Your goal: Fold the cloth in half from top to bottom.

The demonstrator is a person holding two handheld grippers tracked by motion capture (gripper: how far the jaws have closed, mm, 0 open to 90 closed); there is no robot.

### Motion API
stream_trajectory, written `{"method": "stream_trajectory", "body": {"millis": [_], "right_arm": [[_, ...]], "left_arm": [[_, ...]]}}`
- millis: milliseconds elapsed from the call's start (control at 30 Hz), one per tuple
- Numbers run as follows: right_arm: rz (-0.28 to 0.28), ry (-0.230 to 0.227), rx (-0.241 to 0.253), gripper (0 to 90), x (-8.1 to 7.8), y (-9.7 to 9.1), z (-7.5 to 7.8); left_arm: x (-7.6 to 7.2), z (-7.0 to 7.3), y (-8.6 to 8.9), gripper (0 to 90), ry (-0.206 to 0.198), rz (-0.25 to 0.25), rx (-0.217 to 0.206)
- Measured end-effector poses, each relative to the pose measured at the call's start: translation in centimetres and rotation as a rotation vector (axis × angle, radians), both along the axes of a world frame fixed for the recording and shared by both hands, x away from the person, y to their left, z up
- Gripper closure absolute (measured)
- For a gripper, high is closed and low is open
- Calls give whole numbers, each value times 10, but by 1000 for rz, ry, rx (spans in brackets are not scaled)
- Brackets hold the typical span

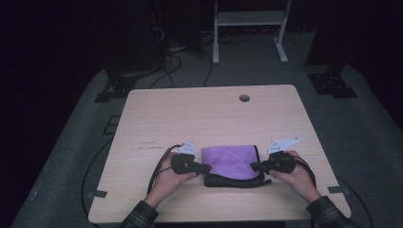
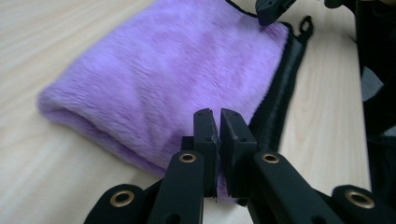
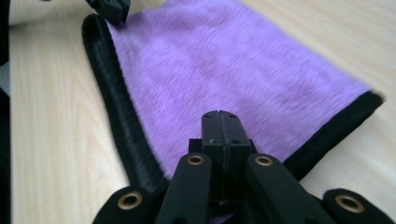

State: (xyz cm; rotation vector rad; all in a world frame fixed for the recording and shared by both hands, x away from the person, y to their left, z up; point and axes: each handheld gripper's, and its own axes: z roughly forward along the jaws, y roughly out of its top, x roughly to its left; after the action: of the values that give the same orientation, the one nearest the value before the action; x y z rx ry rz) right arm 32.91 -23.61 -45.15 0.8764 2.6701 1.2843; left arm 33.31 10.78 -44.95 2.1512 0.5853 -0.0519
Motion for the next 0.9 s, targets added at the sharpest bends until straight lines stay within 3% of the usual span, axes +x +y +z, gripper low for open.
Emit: {"method": "stream_trajectory", "body": {"millis": [167, 267, 400, 500, 567, 700, 900], "right_arm": [[34, 5, -17, 897, -16, 0, -4], [37, 4, -73, 897, -23, 0, -10], [43, -14, -104, 891, -27, 3, -13], [25, -43, -82, 760, -25, 1, -10], [-25, -73, -50, 655, -23, -6, -7], [-117, -116, -25, 513, -18, -21, -5], [-227, -171, -14, 326, -12, -38, -3]], "left_arm": [[-13, -2, 1, 844, 10, -28, 17], [-18, -9, 2, 834, 13, -37, 70], [-20, -14, 0, 822, 10, -33, 79], [-21, -10, 2, 721, -17, -24, 77], [-21, -7, 4, 640, -37, -7, 78], [-20, -4, 14, 448, -81, 70, 71], [-17, -3, 35, 262, -141, 164, 84]]}}
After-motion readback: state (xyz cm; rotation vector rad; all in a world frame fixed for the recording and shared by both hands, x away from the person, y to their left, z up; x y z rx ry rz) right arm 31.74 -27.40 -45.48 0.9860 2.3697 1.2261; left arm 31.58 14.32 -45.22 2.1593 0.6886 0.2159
